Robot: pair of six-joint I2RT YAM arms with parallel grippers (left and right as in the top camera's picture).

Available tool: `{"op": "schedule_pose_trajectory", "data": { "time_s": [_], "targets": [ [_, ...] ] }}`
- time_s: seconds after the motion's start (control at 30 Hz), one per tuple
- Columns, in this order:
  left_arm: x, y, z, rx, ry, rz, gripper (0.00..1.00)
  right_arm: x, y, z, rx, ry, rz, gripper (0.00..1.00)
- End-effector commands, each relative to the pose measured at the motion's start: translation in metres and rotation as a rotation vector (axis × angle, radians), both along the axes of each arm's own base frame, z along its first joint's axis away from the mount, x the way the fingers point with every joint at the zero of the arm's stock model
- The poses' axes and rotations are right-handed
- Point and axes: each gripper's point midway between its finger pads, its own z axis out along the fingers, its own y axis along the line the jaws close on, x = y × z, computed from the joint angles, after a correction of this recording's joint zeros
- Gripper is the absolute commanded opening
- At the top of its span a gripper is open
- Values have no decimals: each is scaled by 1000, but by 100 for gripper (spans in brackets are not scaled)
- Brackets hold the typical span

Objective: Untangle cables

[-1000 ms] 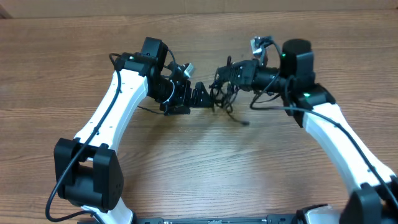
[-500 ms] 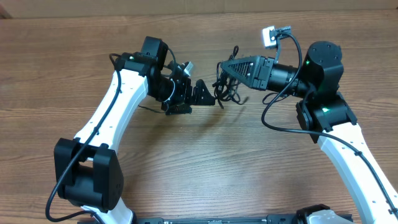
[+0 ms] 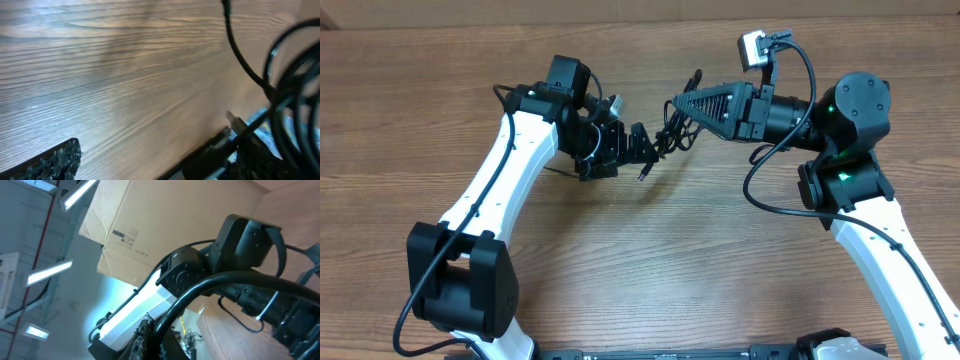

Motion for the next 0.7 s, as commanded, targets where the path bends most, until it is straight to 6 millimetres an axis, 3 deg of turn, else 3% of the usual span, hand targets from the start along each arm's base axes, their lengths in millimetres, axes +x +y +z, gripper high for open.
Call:
{"op": "schedule_pose_trajectory", "data": {
  "time_s": [0.0, 0.1, 0.33, 0.4, 0.53, 0.67],
  "targets": [
    [12, 18, -14, 162, 3, 108, 100, -13, -2, 26, 37, -13, 29, 4],
    [14, 27, -18, 213, 36, 185, 99, -14, -2, 29, 42, -37, 29, 4],
    [9, 11, -8, 92, 70, 157, 100, -11, -2, 23, 20, -64, 17, 4],
    [6, -4, 6, -33, 81, 106, 99, -10, -2, 19, 6, -82, 12, 4],
    [-1, -36, 56, -397, -50, -128, 99, 1, -3, 6, -11, 6, -29, 4],
    [4, -30, 57, -406, -74, -123, 100, 12, -9, -6, -24, 76, -68, 4]
  ]
}}
